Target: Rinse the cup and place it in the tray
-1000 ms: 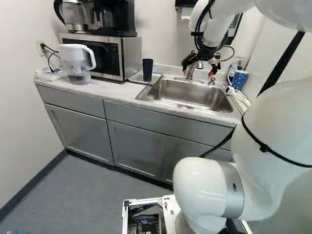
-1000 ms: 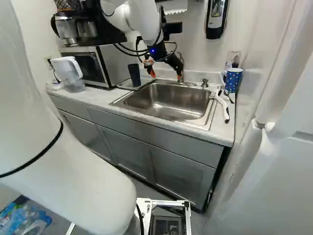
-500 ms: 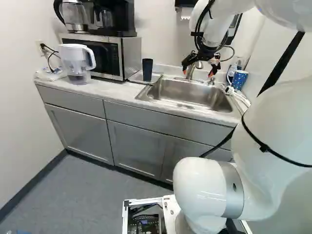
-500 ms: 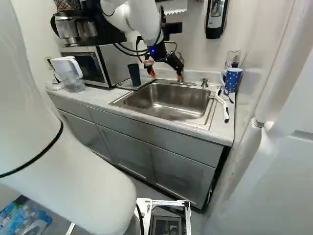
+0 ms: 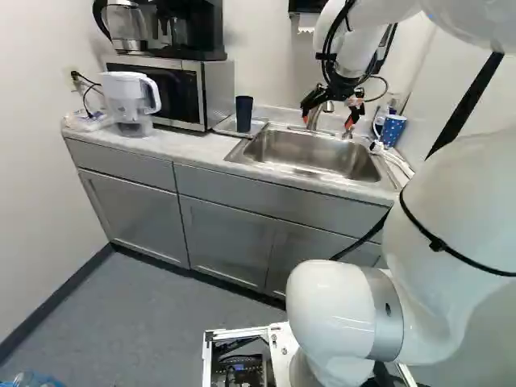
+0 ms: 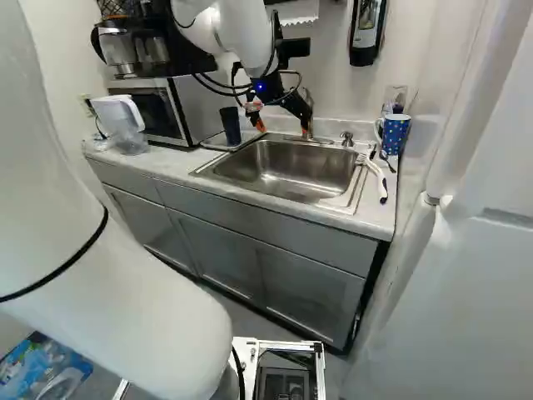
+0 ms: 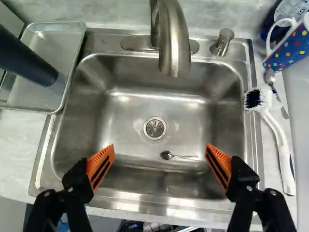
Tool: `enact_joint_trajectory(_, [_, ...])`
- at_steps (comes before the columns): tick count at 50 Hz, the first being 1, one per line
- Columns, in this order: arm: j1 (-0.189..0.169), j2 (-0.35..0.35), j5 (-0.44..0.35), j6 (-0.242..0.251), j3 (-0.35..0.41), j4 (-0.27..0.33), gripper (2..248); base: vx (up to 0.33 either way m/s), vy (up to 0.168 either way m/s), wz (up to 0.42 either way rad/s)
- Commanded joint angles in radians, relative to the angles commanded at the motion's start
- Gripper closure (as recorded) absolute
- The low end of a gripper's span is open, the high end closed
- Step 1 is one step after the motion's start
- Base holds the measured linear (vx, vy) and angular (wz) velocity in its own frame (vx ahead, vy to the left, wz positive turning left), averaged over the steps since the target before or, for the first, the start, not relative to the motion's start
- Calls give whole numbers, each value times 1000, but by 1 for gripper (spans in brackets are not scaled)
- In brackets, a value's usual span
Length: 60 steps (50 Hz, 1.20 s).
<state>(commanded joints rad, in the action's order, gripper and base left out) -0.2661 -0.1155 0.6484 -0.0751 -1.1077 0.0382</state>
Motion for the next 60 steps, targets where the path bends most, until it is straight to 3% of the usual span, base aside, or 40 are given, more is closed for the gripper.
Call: enact_joint_trajectory(60, [0, 0, 0, 0, 0, 0, 3, -133, 27, -1])
